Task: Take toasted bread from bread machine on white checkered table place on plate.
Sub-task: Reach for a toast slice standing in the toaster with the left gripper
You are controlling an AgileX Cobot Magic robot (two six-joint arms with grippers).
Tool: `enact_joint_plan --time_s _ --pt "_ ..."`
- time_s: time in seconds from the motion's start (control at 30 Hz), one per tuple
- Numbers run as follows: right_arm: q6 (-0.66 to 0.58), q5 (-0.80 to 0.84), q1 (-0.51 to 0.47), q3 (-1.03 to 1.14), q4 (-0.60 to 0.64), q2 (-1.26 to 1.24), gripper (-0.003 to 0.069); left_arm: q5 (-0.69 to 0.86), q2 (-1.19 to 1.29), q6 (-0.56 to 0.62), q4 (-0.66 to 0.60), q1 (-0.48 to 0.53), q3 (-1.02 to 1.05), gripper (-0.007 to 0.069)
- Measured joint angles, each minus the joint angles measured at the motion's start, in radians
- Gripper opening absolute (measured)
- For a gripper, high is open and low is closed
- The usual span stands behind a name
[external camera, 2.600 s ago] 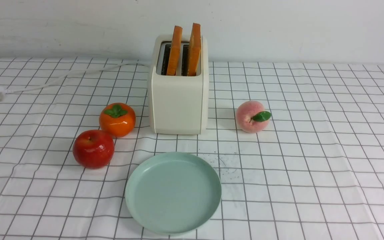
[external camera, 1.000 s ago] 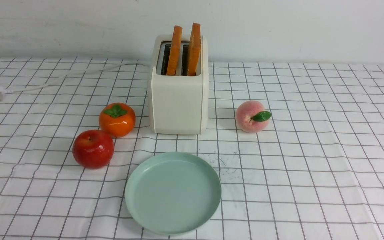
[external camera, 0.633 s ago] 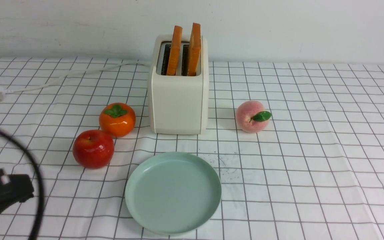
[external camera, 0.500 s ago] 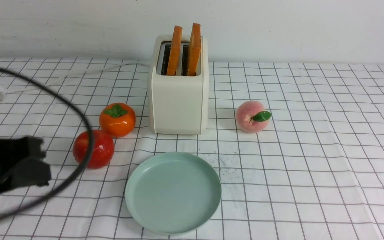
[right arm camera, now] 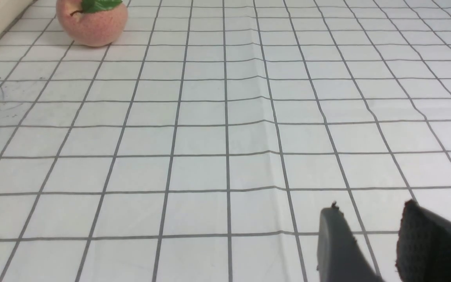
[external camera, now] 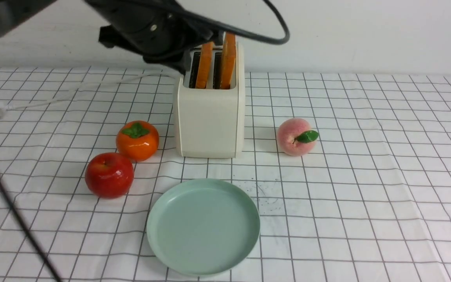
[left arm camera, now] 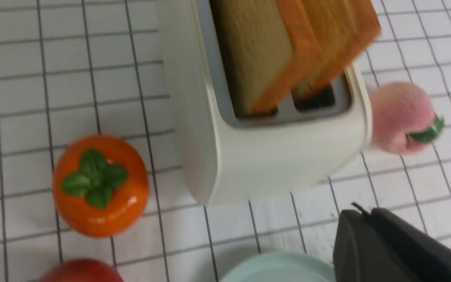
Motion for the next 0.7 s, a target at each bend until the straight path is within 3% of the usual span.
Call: enact_joint_plan --time_s 0.03,0.1,0.13,0.17,0.37,0.47,0.7 --pt "0.0 0.0 0.0 0.0 0.0 0.0 0.024 0.007 0.011 0.0 0.003 0.0 -0.015 0.0053" --pt "0.0 0.0 0.0 0.0 0.0 0.0 0.024 0.08 0.128 0.0 0.025 0.0 -0.175 0.014" --pt "0.0 0.0 0.0 0.0 0.0 0.0 0.024 0.087 0.137 0.0 0.028 0.0 -0.202 0.0148" --pt "0.0 0.0 0.0 0.0 0.0 0.0 0.024 0.138 0.208 0.0 0.033 0.0 -0.302 0.0227" --pt "0.0 0.0 0.0 0.0 0.0 0.0 0.024 0.212 0.302 0.0 0.028 0.0 -0.481 0.0418" --pt "0.0 0.0 0.0 0.0 0.0 0.0 0.024 0.17 0.302 0.0 0.026 0.0 -0.491 0.0453" --pt "0.0 0.0 0.0 0.0 0.0 0.0 0.024 0.053 0.364 -0.045 0.109 0.0 -0.496 0.0447"
